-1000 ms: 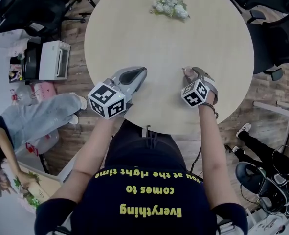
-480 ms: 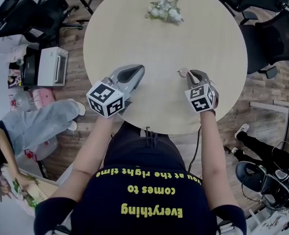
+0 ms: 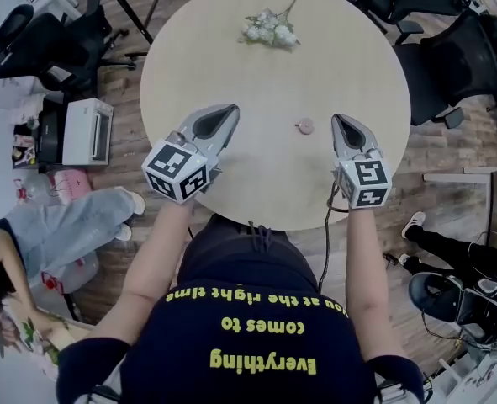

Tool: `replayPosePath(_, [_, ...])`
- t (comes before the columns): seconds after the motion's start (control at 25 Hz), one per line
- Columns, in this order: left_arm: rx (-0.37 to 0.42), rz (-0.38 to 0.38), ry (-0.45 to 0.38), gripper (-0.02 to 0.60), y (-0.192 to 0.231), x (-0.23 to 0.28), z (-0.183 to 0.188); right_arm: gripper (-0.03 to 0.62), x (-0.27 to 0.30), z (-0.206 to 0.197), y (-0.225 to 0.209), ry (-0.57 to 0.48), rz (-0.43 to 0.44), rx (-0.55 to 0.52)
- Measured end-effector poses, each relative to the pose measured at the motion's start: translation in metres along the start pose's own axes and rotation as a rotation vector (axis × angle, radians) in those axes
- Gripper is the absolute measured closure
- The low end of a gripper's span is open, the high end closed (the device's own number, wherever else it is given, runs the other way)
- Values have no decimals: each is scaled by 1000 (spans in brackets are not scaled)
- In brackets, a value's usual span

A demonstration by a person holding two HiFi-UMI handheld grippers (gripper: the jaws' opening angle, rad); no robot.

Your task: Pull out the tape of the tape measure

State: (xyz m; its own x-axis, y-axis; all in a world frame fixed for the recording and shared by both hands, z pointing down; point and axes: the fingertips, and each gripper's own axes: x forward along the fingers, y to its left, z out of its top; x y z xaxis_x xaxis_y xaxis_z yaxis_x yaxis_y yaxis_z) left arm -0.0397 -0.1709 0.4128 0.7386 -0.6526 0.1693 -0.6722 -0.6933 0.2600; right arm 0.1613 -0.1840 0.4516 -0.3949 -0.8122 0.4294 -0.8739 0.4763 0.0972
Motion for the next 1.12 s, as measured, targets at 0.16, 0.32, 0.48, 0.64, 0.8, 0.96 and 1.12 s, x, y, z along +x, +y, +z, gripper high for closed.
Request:
replayPosePath(0.16, [64, 17, -38, 580, -6, -4, 18, 582, -28, 38, 2, -132, -21, 36])
replayPosePath(0.32, [104, 44, -88, 580, -9, -10, 37, 582, -52, 67, -1, -241, -63, 88])
replayPosePath(0.48, [123, 52, -149, 580, -14, -20, 52, 582, -73, 82, -3, -308, -109, 111])
replayPosePath(0.64, [163, 93, -170, 580, -14, -29, 59, 582, -88, 93, 5, -363, -118, 101])
replayPosePath(0.8, [181, 108, -176, 580, -14, -33, 63, 582, -94, 100, 11, -388, -119, 91])
replayPosePath(0.96, [181, 116, -189, 580, -15, -33, 67, 582, -97, 104, 13, -403, -118, 95])
replayPosePath(1.12, [187, 121, -207, 580, -16, -35, 71, 582, -98, 106, 18, -403, -114, 92])
